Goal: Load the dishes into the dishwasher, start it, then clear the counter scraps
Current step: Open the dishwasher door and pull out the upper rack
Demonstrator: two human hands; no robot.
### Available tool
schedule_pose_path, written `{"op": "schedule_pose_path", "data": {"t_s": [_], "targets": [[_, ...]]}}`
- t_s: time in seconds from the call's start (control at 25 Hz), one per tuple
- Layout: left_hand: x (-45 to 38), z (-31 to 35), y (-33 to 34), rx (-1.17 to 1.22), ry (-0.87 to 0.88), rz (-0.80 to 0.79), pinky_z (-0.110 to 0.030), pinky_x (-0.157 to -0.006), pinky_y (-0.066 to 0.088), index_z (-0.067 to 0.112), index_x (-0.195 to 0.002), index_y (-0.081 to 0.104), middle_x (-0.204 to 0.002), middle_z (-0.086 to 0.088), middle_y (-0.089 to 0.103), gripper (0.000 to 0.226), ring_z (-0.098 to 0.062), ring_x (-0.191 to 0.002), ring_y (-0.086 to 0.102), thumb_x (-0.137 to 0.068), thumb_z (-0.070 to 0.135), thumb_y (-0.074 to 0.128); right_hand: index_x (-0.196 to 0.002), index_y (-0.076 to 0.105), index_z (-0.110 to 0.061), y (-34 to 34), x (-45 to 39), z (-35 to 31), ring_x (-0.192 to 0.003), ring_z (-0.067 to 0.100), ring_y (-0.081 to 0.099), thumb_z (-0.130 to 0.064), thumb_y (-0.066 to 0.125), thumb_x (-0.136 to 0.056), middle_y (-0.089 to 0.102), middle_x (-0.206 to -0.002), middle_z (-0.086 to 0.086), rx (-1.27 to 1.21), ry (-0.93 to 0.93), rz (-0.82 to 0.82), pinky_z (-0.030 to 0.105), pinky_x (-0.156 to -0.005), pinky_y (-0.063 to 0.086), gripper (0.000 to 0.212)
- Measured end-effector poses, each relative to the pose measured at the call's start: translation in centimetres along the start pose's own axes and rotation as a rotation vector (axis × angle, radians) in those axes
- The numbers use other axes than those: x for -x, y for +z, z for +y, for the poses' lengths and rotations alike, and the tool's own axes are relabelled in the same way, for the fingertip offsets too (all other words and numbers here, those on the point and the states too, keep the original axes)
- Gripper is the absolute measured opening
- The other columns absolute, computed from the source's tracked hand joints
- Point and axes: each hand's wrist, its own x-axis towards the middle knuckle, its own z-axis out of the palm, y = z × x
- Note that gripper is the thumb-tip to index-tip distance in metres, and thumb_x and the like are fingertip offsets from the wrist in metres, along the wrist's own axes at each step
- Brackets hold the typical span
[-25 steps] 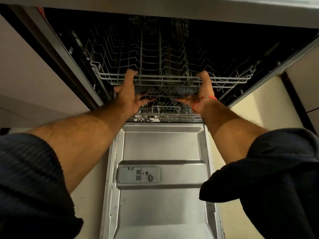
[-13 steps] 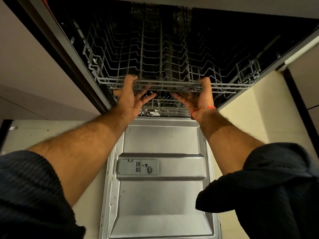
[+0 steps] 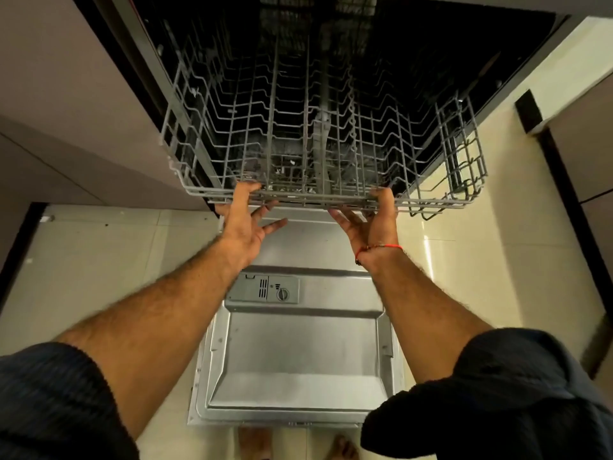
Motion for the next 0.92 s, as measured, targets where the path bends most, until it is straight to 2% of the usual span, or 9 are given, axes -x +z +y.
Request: {"op": "schedule_pose_path", "data": {"t_s": [0.16, 0.32, 0.4, 0.48, 0.56, 0.64, 0.68, 0.72, 0.92], "targets": [[3.0, -2.1, -2.0, -0.067, 0.016, 0.021, -0.051, -0.092, 0.057, 0.011, -0.144, 0.047, -0.152, -0.010, 0.041, 0.061, -0.022, -0.116, 0.058, -0.090, 0.035, 0.064, -0.118, 0.057, -0.014, -1.9, 3.2, 1.3, -0.115, 0.041, 0.057, -0.030, 0.070, -0.084, 0.050, -0.122, 0.014, -0.033, 0.002, 0.053, 0.058, -0.085, 0.056, 0.040], [4.6, -3.0, -2.3, -0.075, 0.003, 0.044, -0.033, -0.094, 0.046, 0.008, -0.145, 0.043, -0.130, -0.004, 0.058, 0.088, -0.016, -0.107, 0.059, -0.067, 0.039, 0.073, -0.110, 0.058, -0.013, -2.9, 4.7, 0.9, -0.104, 0.039, 0.062, -0.029, 0.072, -0.084, 0.052, -0.114, 0.012, -0.015, 0.005, 0.113, 0.057, -0.086, 0.056, 0.034], [5.2, -3.5, -2.4, -0.060, 0.026, 0.050, -0.033, -0.104, 0.039, 0.008, -0.132, 0.053, -0.121, -0.002, 0.059, 0.071, -0.015, -0.106, 0.055, -0.069, 0.037, 0.072, -0.107, 0.056, -0.013, -3.4, 5.5, 1.1, -0.098, 0.038, 0.063, -0.026, 0.073, -0.080, 0.053, -0.107, 0.011, -0.005, 0.009, 0.125, 0.056, -0.086, 0.056, 0.034], [6.0, -4.3, -3.0, -0.012, 0.041, 0.052, -0.034, -0.109, 0.038, 0.011, -0.130, 0.056, -0.118, 0.000, 0.061, 0.051, -0.014, -0.106, 0.054, -0.084, 0.029, 0.068, -0.105, 0.055, -0.014, -3.9, 6.7, 1.6, -0.095, 0.037, 0.063, -0.024, 0.073, -0.074, 0.055, -0.100, 0.010, -0.003, 0.000, 0.124, 0.057, -0.087, 0.056, 0.037], [7.4, -5.2, -4.1, 0.026, 0.046, 0.044, -0.035, -0.113, 0.038, 0.012, -0.124, 0.057, -0.127, -0.003, 0.064, 0.032, -0.013, -0.107, 0.056, -0.093, 0.021, 0.061, -0.103, 0.054, -0.014, -4.6, 8.3, 2.5, -0.093, 0.034, 0.062, -0.024, 0.073, -0.069, 0.056, -0.094, 0.007, -0.016, -0.007, 0.118, 0.057, -0.089, 0.055, 0.041], [9.2, -6.1, -5.1, 0.037, 0.049, 0.038, -0.034, -0.113, 0.039, 0.018, -0.105, 0.064, -0.137, -0.005, 0.062, 0.012, -0.013, -0.108, 0.056, -0.097, 0.017, 0.056, -0.105, 0.051, -0.014, -5.6, 10.2, 3.2, -0.094, 0.032, 0.062, -0.024, 0.073, -0.067, 0.058, -0.093, 0.006, -0.035, -0.010, 0.122, 0.055, -0.090, 0.055, 0.045], [10.0, -6.7, -5.6, 0.044, 0.053, 0.050, -0.035, -0.113, 0.039, 0.019, -0.099, 0.065, -0.136, -0.005, 0.062, 0.012, -0.014, -0.110, 0.056, -0.097, 0.015, 0.054, -0.106, 0.050, -0.014, -6.2, 11.2, 3.6, -0.096, 0.032, 0.063, -0.025, 0.073, -0.066, 0.060, -0.094, 0.006, -0.044, -0.008, 0.124, 0.053, -0.089, 0.056, 0.047], [10.9, -7.2, -6.1, 0.052, 0.052, 0.061, -0.036, -0.115, 0.038, 0.018, -0.099, 0.066, -0.133, -0.004, 0.064, 0.014, -0.016, -0.114, 0.057, -0.097, 0.014, 0.052, -0.106, 0.049, -0.015, -6.8, 12.1, 4.0, -0.100, 0.033, 0.064, -0.025, 0.073, -0.066, 0.061, -0.097, 0.006, -0.052, -0.007, 0.126, 0.051, -0.088, 0.057, 0.048], [14.4, -9.8, -8.0, 0.068, 0.035, 0.078, -0.037, -0.119, 0.034, 0.008, -0.133, 0.060, -0.141, -0.005, 0.061, 0.038, -0.022, -0.134, 0.052, -0.097, 0.013, 0.048, -0.109, 0.043, -0.016, -8.6, 15.9, 5.0, -0.116, 0.041, 0.062, -0.021, 0.071, -0.065, 0.058, -0.102, 0.006, -0.091, 0.006, 0.184, 0.058, -0.098, 0.049, 0.052]]}}
